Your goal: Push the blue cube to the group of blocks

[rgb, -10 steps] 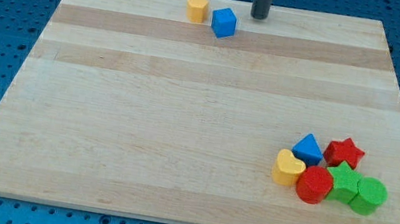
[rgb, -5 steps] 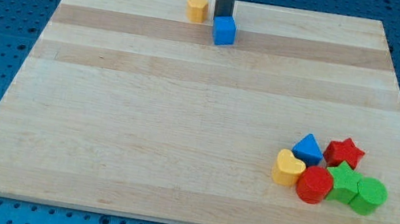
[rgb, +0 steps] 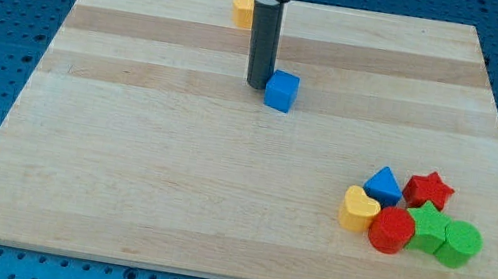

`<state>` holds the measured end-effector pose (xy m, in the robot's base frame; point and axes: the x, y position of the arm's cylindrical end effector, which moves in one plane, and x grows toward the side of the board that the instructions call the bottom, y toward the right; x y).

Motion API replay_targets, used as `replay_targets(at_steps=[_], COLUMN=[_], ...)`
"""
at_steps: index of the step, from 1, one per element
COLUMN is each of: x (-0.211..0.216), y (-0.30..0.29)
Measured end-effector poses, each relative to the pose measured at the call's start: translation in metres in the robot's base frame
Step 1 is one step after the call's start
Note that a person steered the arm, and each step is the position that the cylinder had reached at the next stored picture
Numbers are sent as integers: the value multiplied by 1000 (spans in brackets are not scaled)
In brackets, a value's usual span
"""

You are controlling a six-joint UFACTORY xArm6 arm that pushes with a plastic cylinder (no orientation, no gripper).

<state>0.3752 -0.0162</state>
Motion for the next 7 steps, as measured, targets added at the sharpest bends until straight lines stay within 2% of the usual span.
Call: replay_targets(at_steps=[2, 5, 7], x=[2, 31, 68], y=[36, 104, 141])
